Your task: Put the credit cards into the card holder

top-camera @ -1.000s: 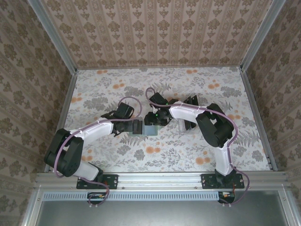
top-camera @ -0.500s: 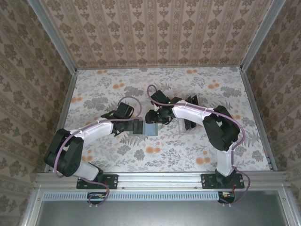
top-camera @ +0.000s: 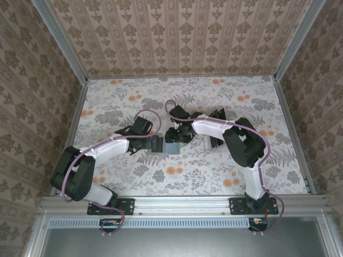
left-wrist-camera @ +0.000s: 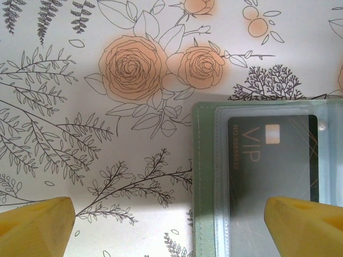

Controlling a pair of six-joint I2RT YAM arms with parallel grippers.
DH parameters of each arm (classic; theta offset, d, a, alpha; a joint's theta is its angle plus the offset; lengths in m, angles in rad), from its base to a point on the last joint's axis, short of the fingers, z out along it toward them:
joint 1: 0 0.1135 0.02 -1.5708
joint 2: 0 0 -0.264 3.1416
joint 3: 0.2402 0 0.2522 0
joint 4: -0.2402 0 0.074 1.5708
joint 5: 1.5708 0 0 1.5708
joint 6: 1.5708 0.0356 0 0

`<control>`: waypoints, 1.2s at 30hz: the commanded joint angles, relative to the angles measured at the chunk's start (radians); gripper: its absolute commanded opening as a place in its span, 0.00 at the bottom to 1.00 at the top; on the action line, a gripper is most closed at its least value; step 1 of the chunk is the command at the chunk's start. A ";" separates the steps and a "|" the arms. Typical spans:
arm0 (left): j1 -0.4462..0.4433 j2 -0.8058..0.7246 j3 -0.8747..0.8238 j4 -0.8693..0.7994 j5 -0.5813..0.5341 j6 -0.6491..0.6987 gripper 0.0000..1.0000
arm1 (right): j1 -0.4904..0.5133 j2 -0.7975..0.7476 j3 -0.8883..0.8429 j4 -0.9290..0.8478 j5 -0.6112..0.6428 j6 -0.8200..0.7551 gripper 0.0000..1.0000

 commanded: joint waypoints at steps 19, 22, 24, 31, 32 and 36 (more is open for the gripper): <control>-0.055 -0.117 -0.111 0.140 0.026 -0.008 1.00 | 0.014 0.064 0.000 0.091 -0.139 0.091 0.54; -0.069 -0.151 -0.142 0.176 0.037 -0.008 1.00 | 0.015 0.062 -0.001 0.091 -0.137 0.094 0.54; -0.080 -0.167 -0.161 0.198 0.044 -0.009 1.00 | 0.015 0.062 -0.001 0.092 -0.139 0.097 0.54; -0.124 -0.154 -0.173 0.249 0.055 -0.014 1.00 | 0.015 0.065 0.007 0.108 -0.157 0.111 0.56; -0.126 -0.145 -0.169 0.249 0.054 -0.014 1.00 | 0.014 0.066 0.007 0.109 -0.159 0.113 0.56; -0.142 -0.111 -0.149 0.258 0.052 -0.009 1.00 | 0.015 0.062 0.012 0.106 -0.161 0.113 0.56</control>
